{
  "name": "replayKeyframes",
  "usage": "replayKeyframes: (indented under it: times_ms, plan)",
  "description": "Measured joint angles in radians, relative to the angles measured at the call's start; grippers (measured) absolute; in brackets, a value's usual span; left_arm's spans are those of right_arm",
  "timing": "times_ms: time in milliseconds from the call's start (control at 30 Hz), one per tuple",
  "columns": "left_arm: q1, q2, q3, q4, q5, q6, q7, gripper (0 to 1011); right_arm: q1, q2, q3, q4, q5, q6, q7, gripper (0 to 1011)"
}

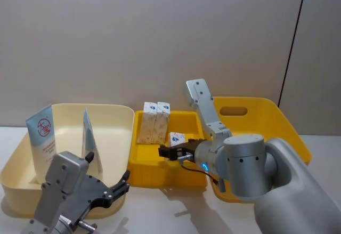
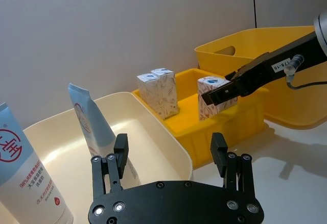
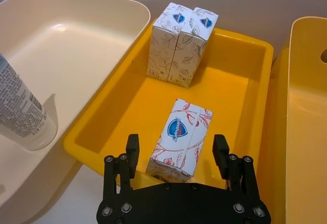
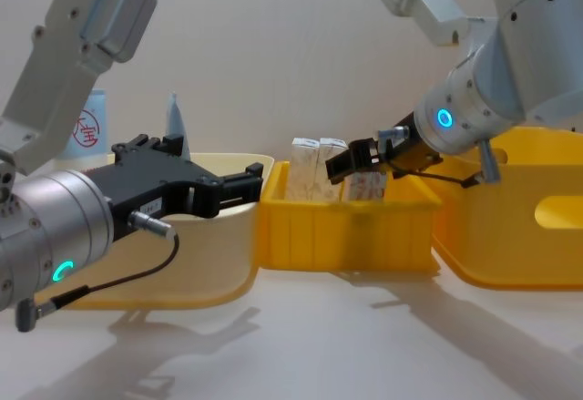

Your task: Bimanual collaborative sorting of washing and personal care products

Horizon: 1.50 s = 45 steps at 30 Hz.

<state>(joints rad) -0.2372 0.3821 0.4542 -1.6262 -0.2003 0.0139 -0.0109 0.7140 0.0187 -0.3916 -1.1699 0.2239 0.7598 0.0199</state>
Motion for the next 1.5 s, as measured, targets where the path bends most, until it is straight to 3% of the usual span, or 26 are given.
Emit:
replayKeyframes:
  times_ms: [567, 1133, 1500]
  plan:
    - [0.0, 0.0, 0.0, 0.0, 0.0, 0.0, 0.0, 1003, 0.003, -0.005, 0.002, 0.011, -0.003, -0.006, -0.001, 440]
    - [0.0, 0.0, 0.0, 0.0, 0.0, 0.0, 0.0, 1003, 0.005, -0.006, 0.003, 0.013, -0.005, -0.009, -0.001, 440]
    - [0.0, 0.0, 0.0, 0.0, 0.0, 0.0, 0.0, 1003, 0.008, 0.002, -0.006, -0.006, -0.025, -0.066, 0.006, 441]
